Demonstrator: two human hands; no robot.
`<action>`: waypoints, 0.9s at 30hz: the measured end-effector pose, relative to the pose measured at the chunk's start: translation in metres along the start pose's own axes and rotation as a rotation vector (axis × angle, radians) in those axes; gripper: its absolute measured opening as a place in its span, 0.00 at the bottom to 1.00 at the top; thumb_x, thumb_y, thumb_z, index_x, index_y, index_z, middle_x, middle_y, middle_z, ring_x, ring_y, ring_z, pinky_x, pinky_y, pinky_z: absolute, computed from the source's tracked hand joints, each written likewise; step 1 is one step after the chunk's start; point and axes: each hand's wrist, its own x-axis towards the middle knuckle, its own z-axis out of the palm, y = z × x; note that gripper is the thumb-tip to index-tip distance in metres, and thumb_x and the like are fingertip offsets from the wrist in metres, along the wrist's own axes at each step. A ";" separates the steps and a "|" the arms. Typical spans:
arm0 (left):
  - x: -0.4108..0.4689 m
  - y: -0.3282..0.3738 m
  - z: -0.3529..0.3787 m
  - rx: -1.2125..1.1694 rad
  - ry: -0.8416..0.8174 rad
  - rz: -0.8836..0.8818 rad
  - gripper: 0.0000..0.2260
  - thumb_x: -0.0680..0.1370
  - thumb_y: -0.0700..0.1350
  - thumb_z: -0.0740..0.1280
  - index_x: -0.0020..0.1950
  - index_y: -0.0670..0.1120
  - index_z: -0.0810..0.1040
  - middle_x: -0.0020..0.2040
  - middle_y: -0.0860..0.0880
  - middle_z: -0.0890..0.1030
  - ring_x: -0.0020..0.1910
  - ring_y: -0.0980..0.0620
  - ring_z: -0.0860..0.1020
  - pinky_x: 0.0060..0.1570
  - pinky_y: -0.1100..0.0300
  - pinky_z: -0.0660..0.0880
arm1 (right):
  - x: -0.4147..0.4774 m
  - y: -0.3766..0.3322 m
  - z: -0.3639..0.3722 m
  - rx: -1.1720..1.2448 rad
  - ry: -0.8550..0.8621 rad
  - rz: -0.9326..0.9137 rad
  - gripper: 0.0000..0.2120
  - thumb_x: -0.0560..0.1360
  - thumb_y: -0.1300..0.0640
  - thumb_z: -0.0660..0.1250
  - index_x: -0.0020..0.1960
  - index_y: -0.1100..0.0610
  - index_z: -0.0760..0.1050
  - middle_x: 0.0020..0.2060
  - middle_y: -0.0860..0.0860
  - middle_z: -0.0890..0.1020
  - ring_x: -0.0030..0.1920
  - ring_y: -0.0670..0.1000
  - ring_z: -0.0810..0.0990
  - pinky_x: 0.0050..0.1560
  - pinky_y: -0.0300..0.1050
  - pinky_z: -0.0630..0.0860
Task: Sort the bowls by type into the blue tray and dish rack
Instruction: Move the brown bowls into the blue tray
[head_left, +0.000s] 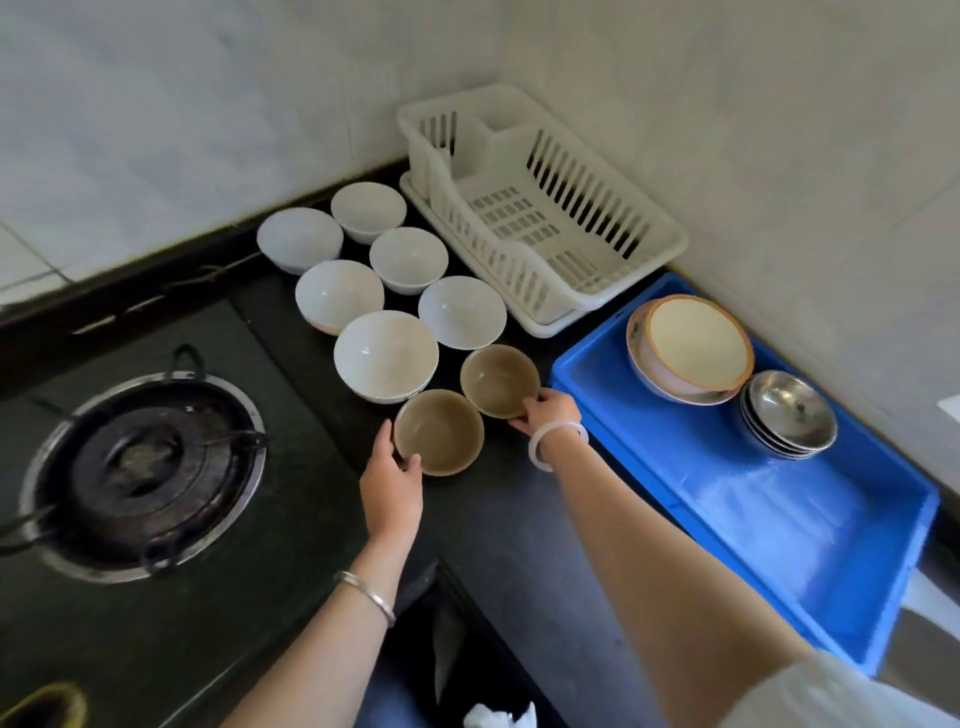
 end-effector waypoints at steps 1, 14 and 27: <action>0.001 -0.001 0.001 -0.012 -0.001 -0.017 0.25 0.76 0.38 0.65 0.72 0.46 0.65 0.67 0.43 0.74 0.63 0.45 0.75 0.60 0.56 0.70 | -0.002 0.000 -0.001 0.020 0.011 0.002 0.15 0.77 0.66 0.59 0.62 0.61 0.74 0.52 0.59 0.80 0.34 0.50 0.79 0.42 0.44 0.81; 0.014 -0.010 -0.007 -0.336 -0.124 -0.122 0.17 0.80 0.40 0.59 0.69 0.46 0.70 0.65 0.42 0.75 0.58 0.46 0.77 0.60 0.51 0.74 | -0.068 0.006 -0.010 -0.095 -0.071 -0.199 0.10 0.75 0.61 0.65 0.39 0.48 0.76 0.38 0.49 0.82 0.36 0.46 0.83 0.34 0.36 0.80; 0.021 -0.010 -0.007 -0.343 -0.149 -0.169 0.16 0.79 0.39 0.61 0.67 0.43 0.71 0.64 0.42 0.75 0.51 0.51 0.75 0.50 0.58 0.76 | -0.069 0.014 0.028 -0.434 0.005 -0.241 0.04 0.74 0.60 0.65 0.47 0.53 0.75 0.40 0.52 0.81 0.40 0.51 0.83 0.43 0.44 0.81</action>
